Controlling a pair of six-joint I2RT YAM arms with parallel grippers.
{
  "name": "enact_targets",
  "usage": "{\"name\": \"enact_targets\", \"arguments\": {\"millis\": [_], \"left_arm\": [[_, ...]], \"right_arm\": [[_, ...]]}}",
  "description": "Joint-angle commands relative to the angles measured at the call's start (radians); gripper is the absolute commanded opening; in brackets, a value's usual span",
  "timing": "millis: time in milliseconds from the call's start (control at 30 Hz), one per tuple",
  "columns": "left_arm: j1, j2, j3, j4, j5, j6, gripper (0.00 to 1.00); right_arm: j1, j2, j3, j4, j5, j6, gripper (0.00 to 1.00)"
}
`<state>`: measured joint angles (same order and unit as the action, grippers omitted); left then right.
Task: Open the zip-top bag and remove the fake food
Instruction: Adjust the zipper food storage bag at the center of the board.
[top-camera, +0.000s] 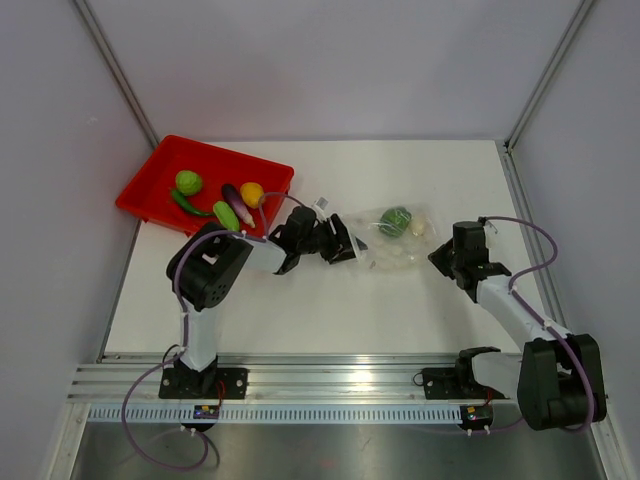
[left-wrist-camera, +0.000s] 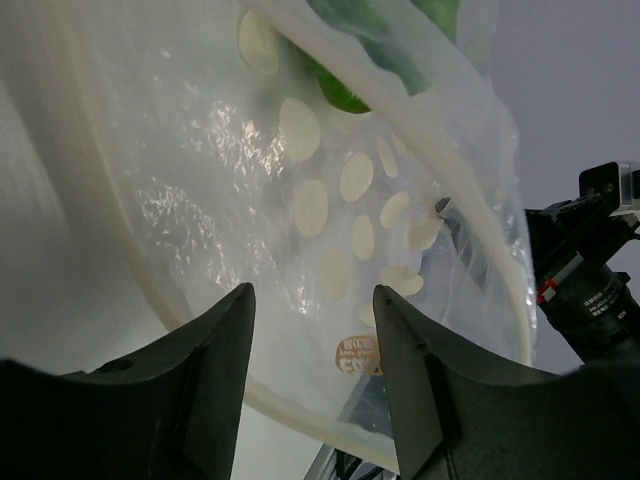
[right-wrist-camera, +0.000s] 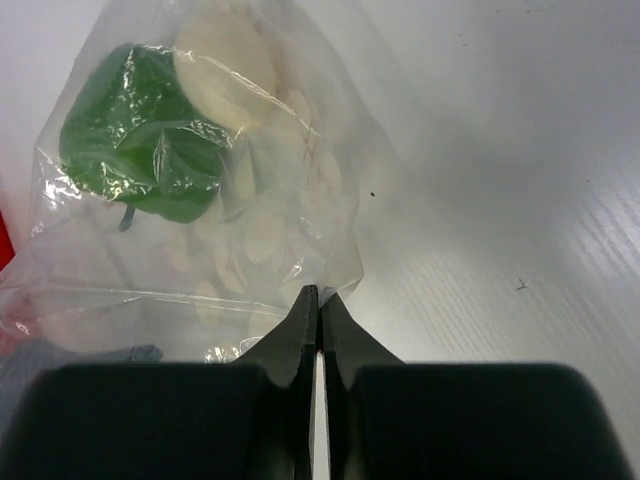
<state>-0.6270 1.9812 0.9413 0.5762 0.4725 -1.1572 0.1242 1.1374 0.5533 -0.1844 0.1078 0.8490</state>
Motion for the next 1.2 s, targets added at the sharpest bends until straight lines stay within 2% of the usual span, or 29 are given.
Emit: {"name": "enact_targets", "arguments": {"millis": [0, 67, 167, 200, 333, 533, 767, 900, 1167], "left_arm": [[0.004, 0.016, 0.076, 0.014, 0.064, 0.020, 0.53], [0.007, 0.016, 0.097, -0.007, 0.071, 0.051, 0.53], [0.018, 0.021, 0.148, -0.074, 0.072, 0.109, 0.53], [0.026, 0.022, 0.155, -0.084, 0.074, 0.117, 0.54], [0.049, 0.031, 0.163, -0.093, 0.080, 0.132, 0.55], [0.075, 0.054, 0.163, -0.101, 0.081, 0.143, 0.56], [0.076, 0.027, 0.131, -0.085, 0.042, 0.200, 0.61], [0.076, -0.002, 0.131, -0.108, 0.003, 0.275, 0.62], [0.075, -0.008, 0.114, -0.063, -0.035, 0.367, 0.65]], "right_arm": [[-0.003, -0.042, -0.019, 0.101, -0.091, -0.080, 0.07], [-0.003, -0.053, -0.032, 0.117, -0.103, -0.096, 0.10], [-0.003, -0.077, -0.049, 0.140, -0.134, -0.097, 0.29], [-0.003, -0.090, -0.052, 0.143, -0.135, -0.099, 0.41], [-0.003, -0.123, -0.053, 0.132, -0.126, -0.102, 0.54], [-0.003, -0.176, -0.046, 0.123, -0.114, -0.126, 0.56], [-0.003, -0.176, 0.095, 0.025, -0.034, -0.142, 0.62], [-0.003, -0.076, 0.210, -0.035, -0.036, -0.151, 0.69], [-0.003, 0.201, 0.444, -0.090, 0.015, -0.176, 0.67]]}}
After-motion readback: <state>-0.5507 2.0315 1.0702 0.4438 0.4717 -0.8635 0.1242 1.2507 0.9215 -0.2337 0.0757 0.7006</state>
